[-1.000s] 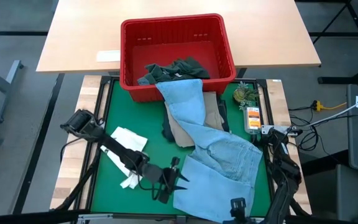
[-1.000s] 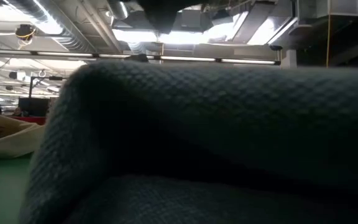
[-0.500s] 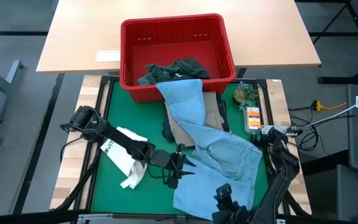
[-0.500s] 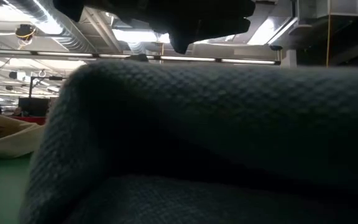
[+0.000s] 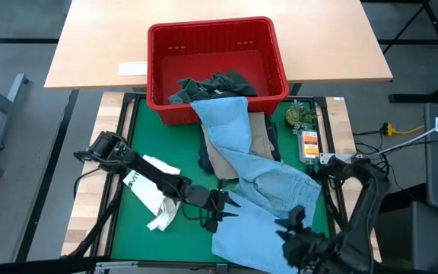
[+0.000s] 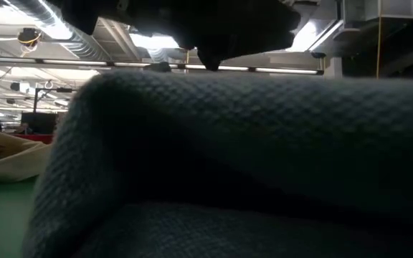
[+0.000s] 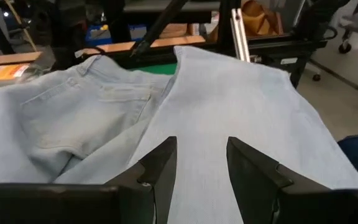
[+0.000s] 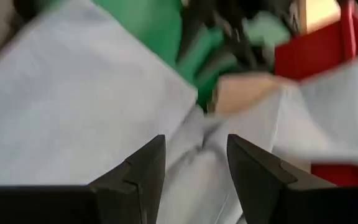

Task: Fold laundry
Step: Remove the blue pants from the laundry bin

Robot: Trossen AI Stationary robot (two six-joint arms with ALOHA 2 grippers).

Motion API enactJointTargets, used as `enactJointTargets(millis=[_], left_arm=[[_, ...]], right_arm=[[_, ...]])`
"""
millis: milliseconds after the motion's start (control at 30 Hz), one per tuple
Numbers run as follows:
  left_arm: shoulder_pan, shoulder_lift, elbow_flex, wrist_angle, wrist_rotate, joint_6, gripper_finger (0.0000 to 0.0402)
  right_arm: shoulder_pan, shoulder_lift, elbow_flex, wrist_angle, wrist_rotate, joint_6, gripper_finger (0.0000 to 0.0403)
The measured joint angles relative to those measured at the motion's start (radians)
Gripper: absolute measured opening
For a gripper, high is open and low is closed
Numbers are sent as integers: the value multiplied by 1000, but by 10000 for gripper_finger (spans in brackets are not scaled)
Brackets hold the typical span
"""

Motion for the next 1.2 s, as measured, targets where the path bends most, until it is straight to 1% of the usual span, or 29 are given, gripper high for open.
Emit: enactJointTargets(millis=[167,233,267,400,500,600,700,767,900,967,1200], left_arm=[[5,30,0,40,16,0,137],[5,38,0,42,16,0,137],[7,46,0,62,15,1,137],[18,61,0,72,12,3,137],[28,73,0,63,11,2,137],[38,95,0,55,11,1,137],[42,124,0,47,17,-13,137],[43,146,0,34,16,-20,137],[46,197,0,39,13,-23,137],[47,220,0,39,12,-24,137],[47,236,4,-7,8,-27,137]], right_arm=[[48,-119,-315,6,-20,363,172],[74,-144,-407,56,-46,480,172],[88,-152,-444,107,-50,517,172],[142,-159,-528,324,-58,541,172],[163,-159,-567,460,-103,539,172],[162,-159,-607,515,-145,558,172],[150,-159,-664,538,-158,595,172],[137,-159,-704,540,-220,624,172],[118,-159,-784,572,-455,695,172],[116,-159,-828,611,-541,734,172],[118,-160,-942,820,-565,758,172]])
